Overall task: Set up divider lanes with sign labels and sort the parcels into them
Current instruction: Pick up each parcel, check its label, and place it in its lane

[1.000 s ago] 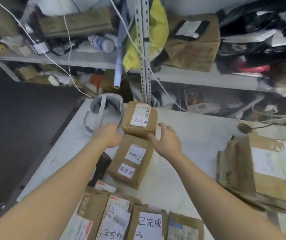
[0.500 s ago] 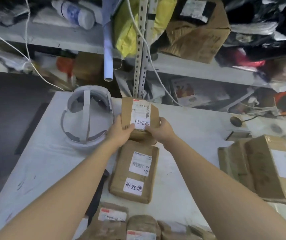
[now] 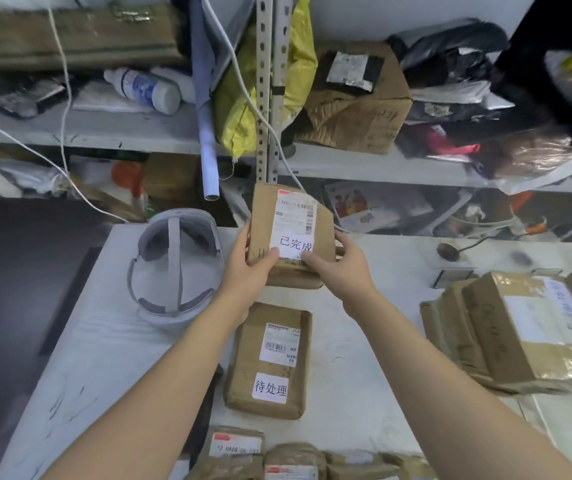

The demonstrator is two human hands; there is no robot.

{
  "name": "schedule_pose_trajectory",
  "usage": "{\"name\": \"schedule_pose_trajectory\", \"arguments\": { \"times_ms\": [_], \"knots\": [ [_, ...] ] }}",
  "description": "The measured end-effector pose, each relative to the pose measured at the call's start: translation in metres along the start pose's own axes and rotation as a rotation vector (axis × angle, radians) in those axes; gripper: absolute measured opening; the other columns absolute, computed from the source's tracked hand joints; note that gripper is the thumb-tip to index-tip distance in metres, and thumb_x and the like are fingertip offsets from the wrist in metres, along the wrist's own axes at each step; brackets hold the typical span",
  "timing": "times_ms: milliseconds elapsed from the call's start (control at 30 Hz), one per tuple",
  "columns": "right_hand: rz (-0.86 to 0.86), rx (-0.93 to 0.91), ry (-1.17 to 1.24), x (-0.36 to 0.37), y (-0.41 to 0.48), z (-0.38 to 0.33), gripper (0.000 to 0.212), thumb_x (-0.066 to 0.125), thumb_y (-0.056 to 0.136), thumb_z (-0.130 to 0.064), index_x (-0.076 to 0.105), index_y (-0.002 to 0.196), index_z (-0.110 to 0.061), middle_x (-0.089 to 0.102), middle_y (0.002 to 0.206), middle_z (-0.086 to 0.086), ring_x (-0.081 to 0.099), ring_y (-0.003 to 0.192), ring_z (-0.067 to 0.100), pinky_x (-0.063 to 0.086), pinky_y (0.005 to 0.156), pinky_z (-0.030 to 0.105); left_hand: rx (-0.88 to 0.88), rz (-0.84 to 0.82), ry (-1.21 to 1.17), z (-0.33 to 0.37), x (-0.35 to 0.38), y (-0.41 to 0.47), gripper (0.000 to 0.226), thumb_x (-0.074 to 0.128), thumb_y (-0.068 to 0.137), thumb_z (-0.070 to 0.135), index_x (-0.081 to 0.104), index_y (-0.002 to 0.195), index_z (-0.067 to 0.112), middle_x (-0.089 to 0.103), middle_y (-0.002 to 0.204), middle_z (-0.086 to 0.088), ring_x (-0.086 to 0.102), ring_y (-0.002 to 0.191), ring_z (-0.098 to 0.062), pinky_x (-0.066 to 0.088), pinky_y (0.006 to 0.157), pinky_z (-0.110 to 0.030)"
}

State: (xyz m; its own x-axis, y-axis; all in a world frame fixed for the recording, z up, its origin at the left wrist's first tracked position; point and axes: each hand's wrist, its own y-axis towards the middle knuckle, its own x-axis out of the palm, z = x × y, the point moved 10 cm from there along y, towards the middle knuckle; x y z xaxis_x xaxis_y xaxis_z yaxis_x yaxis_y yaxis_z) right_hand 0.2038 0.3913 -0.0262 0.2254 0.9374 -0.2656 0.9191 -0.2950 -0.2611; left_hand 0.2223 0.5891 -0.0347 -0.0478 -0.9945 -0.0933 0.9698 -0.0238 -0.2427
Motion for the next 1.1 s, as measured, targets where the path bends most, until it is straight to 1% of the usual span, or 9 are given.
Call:
{"name": "schedule_pose_trajectory", "arguments": {
  "times_ms": [67, 167, 333, 433, 533, 667, 867, 1000, 1100],
  "knots": [
    [0.024, -0.018, 0.050, -0.018, -0.014, -0.014, 0.068, 0.083, 0.078, -0.031, 0.048, 0.136, -0.028, 0.062, 0.117, -0.010, 0.064, 0.100, 0.005, 0.051, 0.067, 0.019, 0.067, 0.009, 0.006, 0.028, 0.008, -0.010, 0.064, 0.062, 0.097, 0.019, 0.031, 0.149, 0.041, 0.054, 0.132, 0.017, 0.053, 0.115, -0.001, 0.045, 0.079, -0.013],
    [0.077, -0.041, 0.122, -0.051, -0.038, -0.028, 0.061, 0.082, 0.079, -0.035, 0.051, 0.132, -0.031, 0.063, 0.114, -0.012, 0.064, 0.097, 0.004, 0.051, 0.064, 0.018, 0.168, 0.006, 0.046, 0.066, 0.029, -0.027, 0.063, 0.064, 0.094, 0.020, 0.036, 0.148, 0.039, 0.051, 0.127, 0.021, 0.052, 0.120, -0.005, 0.049, 0.099, -0.028],
    [0.161, -0.115, 0.174, -0.127, -0.083, -0.044, 0.045, 0.079, 0.083, -0.033, 0.053, 0.120, -0.037, 0.063, 0.101, -0.020, 0.064, 0.089, 0.001, 0.050, 0.058, 0.015, 0.258, -0.077, 0.142, 0.114, 0.087, -0.068, 0.068, 0.066, 0.079, 0.048, 0.037, 0.141, 0.053, 0.052, 0.137, 0.010, 0.051, 0.125, -0.014, 0.047, 0.103, -0.046],
    [0.202, -0.164, 0.157, -0.181, -0.112, -0.049, 0.051, 0.080, 0.080, -0.037, 0.059, 0.127, -0.031, 0.066, 0.106, -0.019, 0.065, 0.095, 0.003, 0.055, 0.069, 0.022, 0.309, -0.098, 0.183, 0.135, 0.128, -0.104, 0.069, 0.064, 0.078, 0.054, 0.035, 0.140, 0.054, 0.052, 0.136, 0.009, 0.051, 0.125, -0.015, 0.046, 0.103, -0.047],
    [0.232, -0.224, 0.105, -0.240, -0.144, -0.051, 0.041, 0.079, 0.078, -0.039, 0.063, 0.116, -0.036, 0.067, 0.102, -0.021, 0.066, 0.097, 0.004, 0.057, 0.078, 0.028, 0.371, -0.065, 0.212, 0.152, 0.169, -0.147, 0.076, 0.061, 0.071, 0.063, 0.035, 0.142, 0.052, 0.054, 0.134, 0.012, 0.051, 0.125, -0.015, 0.046, 0.103, -0.048],
    [0.256, -0.291, 0.063, -0.319, -0.188, -0.050, 0.039, 0.081, 0.072, -0.046, 0.066, 0.107, -0.037, 0.069, 0.099, -0.021, 0.065, 0.095, 0.001, 0.058, 0.086, 0.036, 0.446, 0.006, 0.177, 0.174, 0.223, -0.218, 0.068, 0.066, 0.084, 0.046, 0.039, 0.146, 0.041, 0.055, 0.137, 0.011, 0.052, 0.124, -0.012, 0.046, 0.105, -0.041],
    [0.363, -0.381, -0.012, -0.443, -0.236, -0.058, 0.063, 0.082, 0.059, -0.063, 0.070, 0.113, -0.032, 0.071, 0.097, -0.021, 0.065, 0.093, -0.002, 0.058, 0.085, 0.034, 0.538, 0.051, 0.127, 0.204, 0.308, -0.293, 0.052, 0.065, 0.088, 0.045, 0.047, 0.137, 0.043, 0.061, 0.125, 0.020, 0.056, 0.117, -0.005, 0.048, 0.103, -0.040],
    [0.393, -0.412, -0.009, -0.515, -0.253, -0.059, 0.044, 0.083, 0.066, -0.057, 0.067, 0.100, -0.035, 0.069, 0.088, -0.023, 0.066, 0.089, -0.001, 0.056, 0.081, 0.030, 0.581, -0.010, 0.131, 0.228, 0.375, -0.324, 0.057, 0.063, 0.084, 0.053, 0.047, 0.138, 0.043, 0.062, 0.125, 0.017, 0.058, 0.116, -0.009, 0.052, 0.098, -0.042],
    [0.412, -0.424, 0.017, -0.563, -0.253, -0.050, 0.054, 0.082, 0.066, -0.057, 0.071, 0.111, -0.030, 0.073, 0.090, -0.019, 0.068, 0.089, 0.000, 0.058, 0.081, 0.031, 0.587, -0.022, 0.135, 0.240, 0.421, -0.331, 0.062, 0.064, 0.079, 0.058, 0.046, 0.137, 0.048, 0.063, 0.123, 0.019, 0.059, 0.115, -0.008, 0.054, 0.095, -0.042]
  ]
}}
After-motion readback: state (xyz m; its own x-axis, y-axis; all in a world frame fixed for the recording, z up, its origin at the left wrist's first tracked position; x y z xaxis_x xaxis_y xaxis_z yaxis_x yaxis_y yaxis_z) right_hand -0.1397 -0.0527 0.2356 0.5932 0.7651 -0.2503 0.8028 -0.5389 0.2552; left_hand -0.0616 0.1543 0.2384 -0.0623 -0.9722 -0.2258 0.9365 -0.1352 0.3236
